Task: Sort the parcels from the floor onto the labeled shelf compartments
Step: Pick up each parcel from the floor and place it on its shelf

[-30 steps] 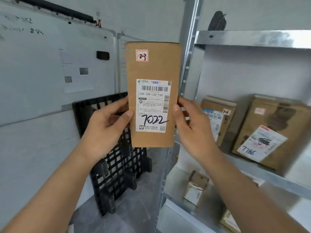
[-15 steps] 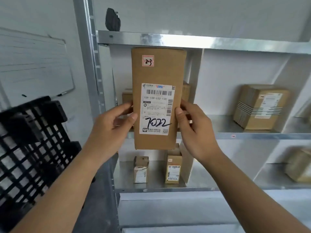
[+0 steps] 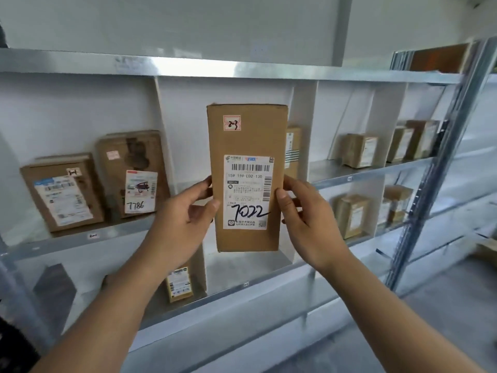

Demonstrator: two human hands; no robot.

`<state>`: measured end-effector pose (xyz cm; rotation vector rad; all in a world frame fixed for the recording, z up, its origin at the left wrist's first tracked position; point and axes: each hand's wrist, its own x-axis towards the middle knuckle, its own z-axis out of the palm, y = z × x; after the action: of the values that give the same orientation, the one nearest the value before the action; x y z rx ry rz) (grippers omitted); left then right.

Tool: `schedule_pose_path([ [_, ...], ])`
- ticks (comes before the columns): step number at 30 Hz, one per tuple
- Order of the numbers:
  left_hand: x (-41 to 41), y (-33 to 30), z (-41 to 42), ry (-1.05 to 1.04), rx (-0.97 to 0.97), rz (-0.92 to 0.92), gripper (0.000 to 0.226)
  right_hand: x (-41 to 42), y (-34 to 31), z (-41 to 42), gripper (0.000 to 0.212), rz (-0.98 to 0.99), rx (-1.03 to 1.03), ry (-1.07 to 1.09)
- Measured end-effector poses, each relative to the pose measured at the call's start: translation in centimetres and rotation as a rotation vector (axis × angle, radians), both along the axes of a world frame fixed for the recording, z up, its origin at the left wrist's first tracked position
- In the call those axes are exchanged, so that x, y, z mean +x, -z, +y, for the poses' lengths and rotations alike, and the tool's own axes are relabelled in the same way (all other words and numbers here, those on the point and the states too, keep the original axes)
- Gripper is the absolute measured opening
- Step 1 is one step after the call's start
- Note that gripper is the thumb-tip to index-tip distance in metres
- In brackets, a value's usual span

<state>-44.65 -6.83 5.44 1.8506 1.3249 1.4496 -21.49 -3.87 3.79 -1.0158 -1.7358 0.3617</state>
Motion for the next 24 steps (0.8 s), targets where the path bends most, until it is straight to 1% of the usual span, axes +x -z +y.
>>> schedule_pose_path([
  [3, 6.0, 1.1, 2.2, 0.032, -0.036, 0.028, 0.038, 6.3, 0.9, 0.9, 0.04, -0.042, -0.024, 0.01],
  [6, 12.2, 2.5, 4.3, 0.067, -0.069, 0.01, 0.035, 12.7, 2.3, 2.2, 0.044, -0.082, -0.052, 0.025],
  [10, 19.9, 4.8, 6.8, 0.083, -0.117, 0.012, 0.033, 20.6, 5.0, 4.2, 0.049, -0.09, -0.139, 0.033],
  [13, 24.4, 6.2, 8.7, 0.085, -0.176, 0.075, 0.033, 25.4, 6.7, 5.7, 0.051, -0.093, -0.205, 0.023],
  [19, 31.0, 9.4, 13.7, 0.09, -0.251, 0.315, 0.034, 32.2, 10.5, 10.7, 0.049, -0.144, -0.3, 0.048],
  [21, 32.7, 10.9, 15.9, 0.1, -0.275, 0.35, 0.031, 34.0, 12.0, 12.7, 0.049, -0.155, -0.325, 0.061],
  [24, 34.9, 13.4, 19.7, 0.112, -0.296, 0.337, 0.028, 36.3, 14.0, 15.8, 0.051, -0.164, -0.359, 0.09],
])
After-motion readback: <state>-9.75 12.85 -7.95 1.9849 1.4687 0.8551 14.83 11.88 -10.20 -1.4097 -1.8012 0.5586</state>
